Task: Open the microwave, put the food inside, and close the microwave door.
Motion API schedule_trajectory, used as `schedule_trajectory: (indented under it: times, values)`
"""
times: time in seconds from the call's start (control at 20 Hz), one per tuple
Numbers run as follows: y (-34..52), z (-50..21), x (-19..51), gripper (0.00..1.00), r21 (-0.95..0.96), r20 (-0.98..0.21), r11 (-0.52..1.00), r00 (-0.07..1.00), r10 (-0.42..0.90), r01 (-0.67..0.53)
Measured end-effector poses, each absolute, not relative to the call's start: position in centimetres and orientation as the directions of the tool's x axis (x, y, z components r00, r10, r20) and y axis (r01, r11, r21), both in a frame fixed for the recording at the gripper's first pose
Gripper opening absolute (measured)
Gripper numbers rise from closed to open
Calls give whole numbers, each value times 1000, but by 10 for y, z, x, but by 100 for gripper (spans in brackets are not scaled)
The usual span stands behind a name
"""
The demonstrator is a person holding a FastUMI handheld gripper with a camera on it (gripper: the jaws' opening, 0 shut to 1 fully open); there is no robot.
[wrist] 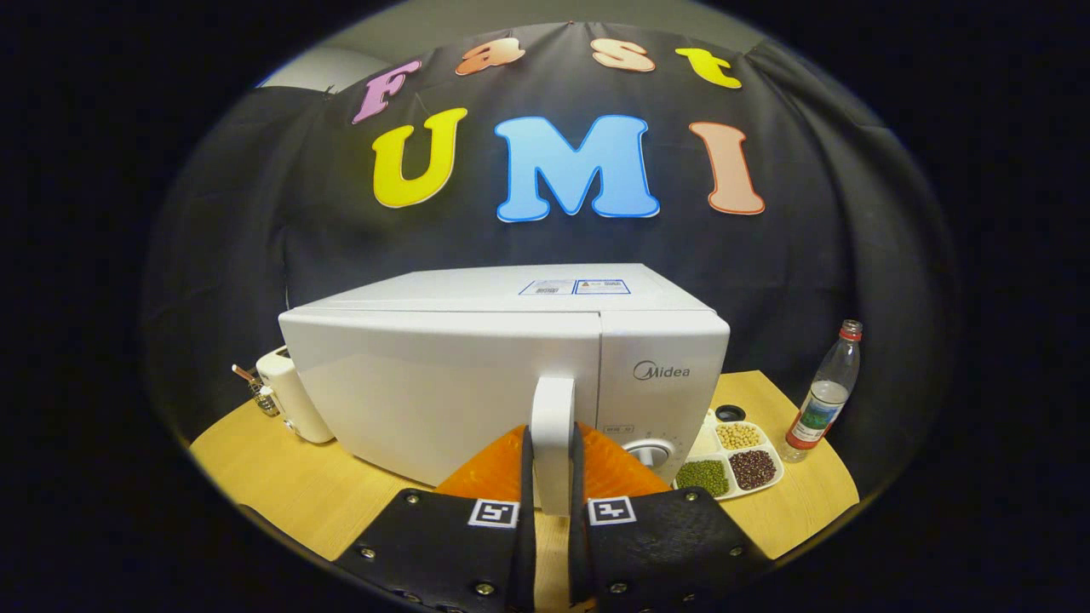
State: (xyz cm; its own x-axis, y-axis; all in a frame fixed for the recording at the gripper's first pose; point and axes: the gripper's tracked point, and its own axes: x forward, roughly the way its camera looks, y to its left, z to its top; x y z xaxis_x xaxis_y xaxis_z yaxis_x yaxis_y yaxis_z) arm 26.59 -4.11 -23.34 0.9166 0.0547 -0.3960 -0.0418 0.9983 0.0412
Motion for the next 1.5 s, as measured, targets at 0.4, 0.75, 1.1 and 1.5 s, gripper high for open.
schedule_trajectory:
  times: [0.4,0.75,1.1,1.5]
  values:
    - [-43,-241,277,18,33,-408,995,911,-69,91]
    - [-19,-233,214,4,-31,-392,999,919,-25,14]
    - [31,-226,147,10,77,-491,995,866,93,-63]
    - [95,-231,85,21,105,-565,982,804,187,-154]
